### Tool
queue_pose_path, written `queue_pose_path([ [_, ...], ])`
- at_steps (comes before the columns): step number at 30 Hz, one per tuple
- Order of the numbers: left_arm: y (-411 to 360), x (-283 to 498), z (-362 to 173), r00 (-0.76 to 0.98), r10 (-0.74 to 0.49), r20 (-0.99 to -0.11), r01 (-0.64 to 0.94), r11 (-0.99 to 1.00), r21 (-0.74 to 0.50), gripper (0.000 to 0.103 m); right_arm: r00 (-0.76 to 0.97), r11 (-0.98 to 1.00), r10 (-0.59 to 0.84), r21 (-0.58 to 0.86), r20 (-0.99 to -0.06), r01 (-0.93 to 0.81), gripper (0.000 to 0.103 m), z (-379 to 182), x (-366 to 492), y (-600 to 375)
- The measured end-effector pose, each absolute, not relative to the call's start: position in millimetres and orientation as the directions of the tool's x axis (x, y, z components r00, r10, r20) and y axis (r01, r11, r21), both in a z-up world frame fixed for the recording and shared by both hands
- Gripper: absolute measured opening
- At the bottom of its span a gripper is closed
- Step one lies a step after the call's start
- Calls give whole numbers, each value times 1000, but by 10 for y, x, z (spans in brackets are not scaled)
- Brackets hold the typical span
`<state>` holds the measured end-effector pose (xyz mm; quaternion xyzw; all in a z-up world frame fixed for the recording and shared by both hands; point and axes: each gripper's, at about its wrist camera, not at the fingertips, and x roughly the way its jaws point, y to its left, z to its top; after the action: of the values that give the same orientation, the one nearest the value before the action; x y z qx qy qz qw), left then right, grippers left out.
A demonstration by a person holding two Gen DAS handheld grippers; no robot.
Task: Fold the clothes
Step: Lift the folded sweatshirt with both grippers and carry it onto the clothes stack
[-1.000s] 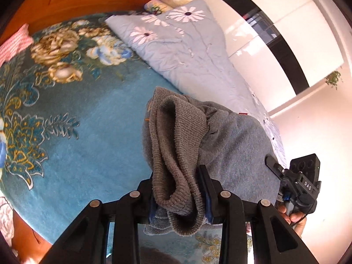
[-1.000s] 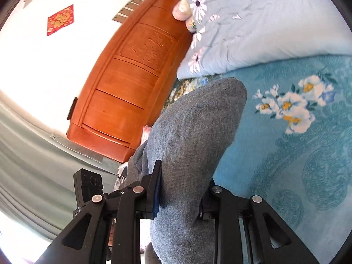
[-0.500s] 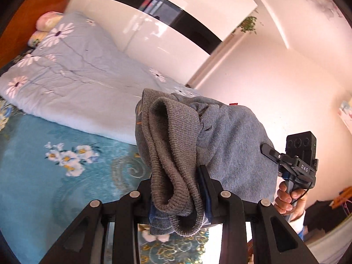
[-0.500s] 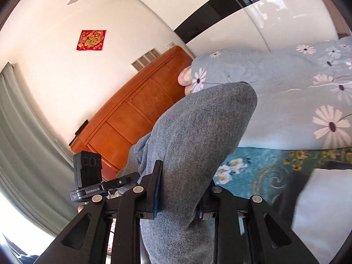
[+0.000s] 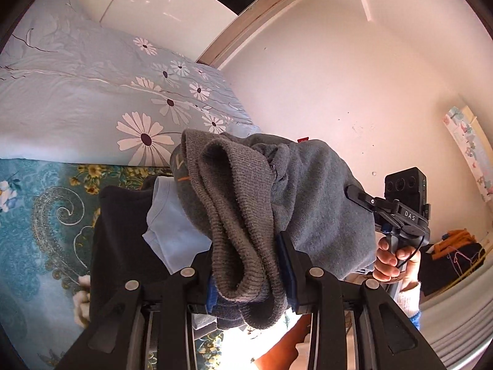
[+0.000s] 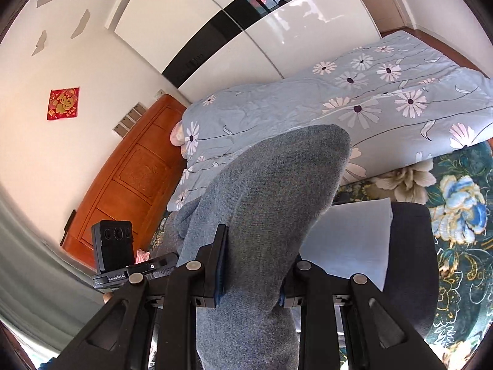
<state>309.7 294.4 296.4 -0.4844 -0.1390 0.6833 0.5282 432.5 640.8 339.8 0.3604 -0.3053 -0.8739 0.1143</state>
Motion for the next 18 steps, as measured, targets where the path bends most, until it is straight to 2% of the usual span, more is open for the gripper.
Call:
queue_pose_path([
  [10,3019,3177,2428,77,831,-551,-552,-425,-718,40,-682,-665,-490,738,-543,-111,29,2469,4278,6991],
  [12,3018,3160,2388,81,830,-551,-549,-424,-720,44,-689,-633,-502,765,-523,-120,31,2314,4324,7073],
  [16,3031,3166,2422,86,827,-556,-557,-423,-715,45,-715,-581,-509,804,-480,-127,32,2148,4392,7156],
  [18,3004,3180,2490,86,824,-561,-573,-420,-704,46,-715,-595,-500,794,-489,-128,33,2181,4423,7151],
])
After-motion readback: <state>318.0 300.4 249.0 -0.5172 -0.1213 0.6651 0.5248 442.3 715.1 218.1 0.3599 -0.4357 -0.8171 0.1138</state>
